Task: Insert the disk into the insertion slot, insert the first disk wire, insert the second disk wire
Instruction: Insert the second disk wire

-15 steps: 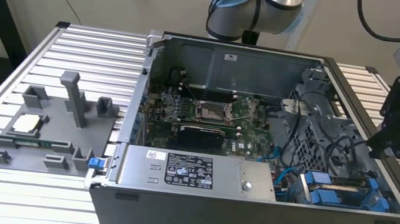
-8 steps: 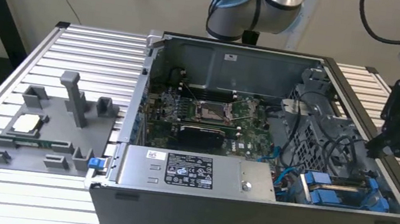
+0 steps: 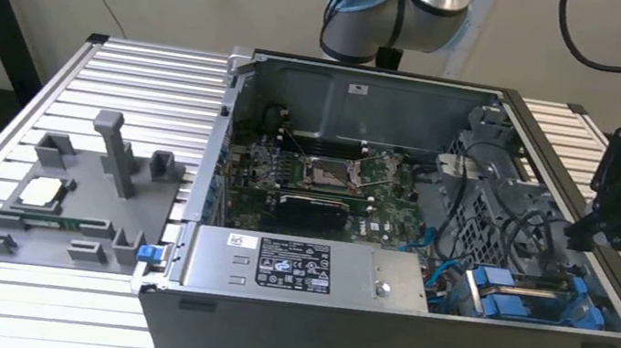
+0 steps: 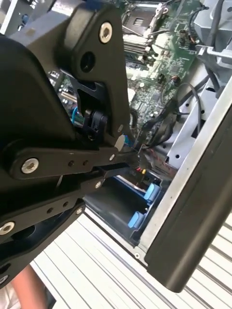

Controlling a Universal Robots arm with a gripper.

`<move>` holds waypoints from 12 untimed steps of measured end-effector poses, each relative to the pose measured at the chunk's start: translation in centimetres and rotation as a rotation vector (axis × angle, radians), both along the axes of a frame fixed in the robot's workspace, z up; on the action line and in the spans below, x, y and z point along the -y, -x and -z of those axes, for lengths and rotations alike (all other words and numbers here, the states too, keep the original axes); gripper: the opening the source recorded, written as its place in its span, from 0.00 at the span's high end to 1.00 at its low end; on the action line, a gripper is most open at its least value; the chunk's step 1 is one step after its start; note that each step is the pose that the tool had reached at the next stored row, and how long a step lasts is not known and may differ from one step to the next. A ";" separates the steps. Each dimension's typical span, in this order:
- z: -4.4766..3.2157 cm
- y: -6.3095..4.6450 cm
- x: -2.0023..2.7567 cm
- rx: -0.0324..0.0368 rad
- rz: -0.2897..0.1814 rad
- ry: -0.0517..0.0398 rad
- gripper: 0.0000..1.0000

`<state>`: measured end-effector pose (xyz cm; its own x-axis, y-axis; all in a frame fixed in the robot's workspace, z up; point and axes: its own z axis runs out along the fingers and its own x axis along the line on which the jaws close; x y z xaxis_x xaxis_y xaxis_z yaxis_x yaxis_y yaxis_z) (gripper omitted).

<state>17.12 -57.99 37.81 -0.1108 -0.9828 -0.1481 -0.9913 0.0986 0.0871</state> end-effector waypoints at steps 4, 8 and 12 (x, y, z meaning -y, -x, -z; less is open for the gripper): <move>-0.08 1.4 0.39 0.0003 0.000 -0.0001 1.00; -0.08 3.2 0.41 0.0035 0.000 -0.0001 1.00; -0.08 5.1 0.40 0.0111 0.000 0.0000 1.00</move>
